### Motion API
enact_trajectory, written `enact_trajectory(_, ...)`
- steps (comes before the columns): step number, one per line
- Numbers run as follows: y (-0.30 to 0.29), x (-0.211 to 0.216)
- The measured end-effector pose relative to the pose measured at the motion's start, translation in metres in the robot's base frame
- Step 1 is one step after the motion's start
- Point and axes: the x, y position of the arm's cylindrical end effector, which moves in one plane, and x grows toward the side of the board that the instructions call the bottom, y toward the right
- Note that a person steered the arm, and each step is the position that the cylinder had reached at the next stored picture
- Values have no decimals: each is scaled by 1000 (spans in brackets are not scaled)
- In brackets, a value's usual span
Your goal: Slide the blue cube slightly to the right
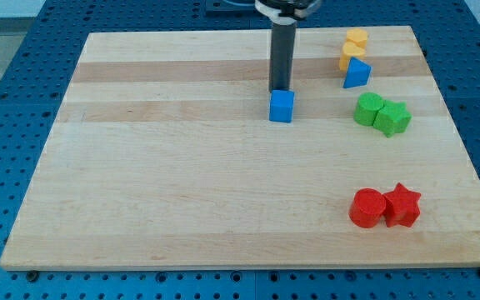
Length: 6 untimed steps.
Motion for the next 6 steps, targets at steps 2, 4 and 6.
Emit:
enact_trajectory(2,-34,46)
enact_trajectory(4,-42,48)
enact_trajectory(6,-18,48)
